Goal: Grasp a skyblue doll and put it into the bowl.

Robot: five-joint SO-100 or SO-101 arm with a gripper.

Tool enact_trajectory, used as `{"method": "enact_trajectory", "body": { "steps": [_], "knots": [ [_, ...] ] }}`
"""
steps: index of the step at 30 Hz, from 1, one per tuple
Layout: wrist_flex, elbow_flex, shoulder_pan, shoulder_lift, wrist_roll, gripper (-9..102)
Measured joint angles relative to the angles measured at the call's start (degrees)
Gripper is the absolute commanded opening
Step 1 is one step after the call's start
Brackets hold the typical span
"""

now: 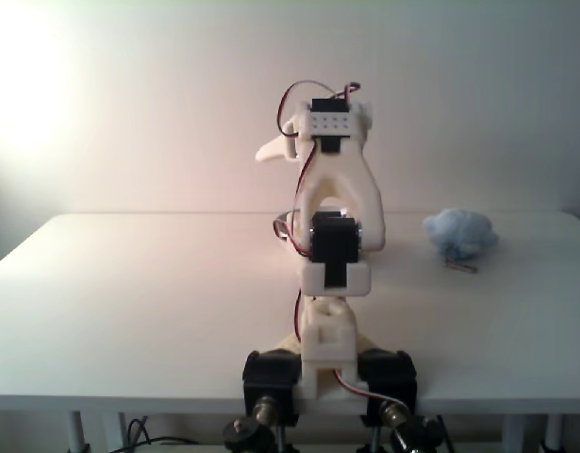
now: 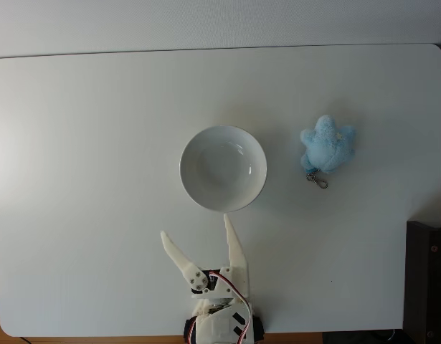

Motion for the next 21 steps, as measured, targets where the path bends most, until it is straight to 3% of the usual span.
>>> {"method": "enact_trajectory", "body": {
  "steps": [7,12,21],
  "knots": [
    [-9.1,-4.3,0.0,0.4,0.0,54],
    [-10.2,-6.2,0.0,-0.1,-0.2,54],
    [-10.1,-23.6,-0.1,-6.3,-0.2,54]
  ]
}}
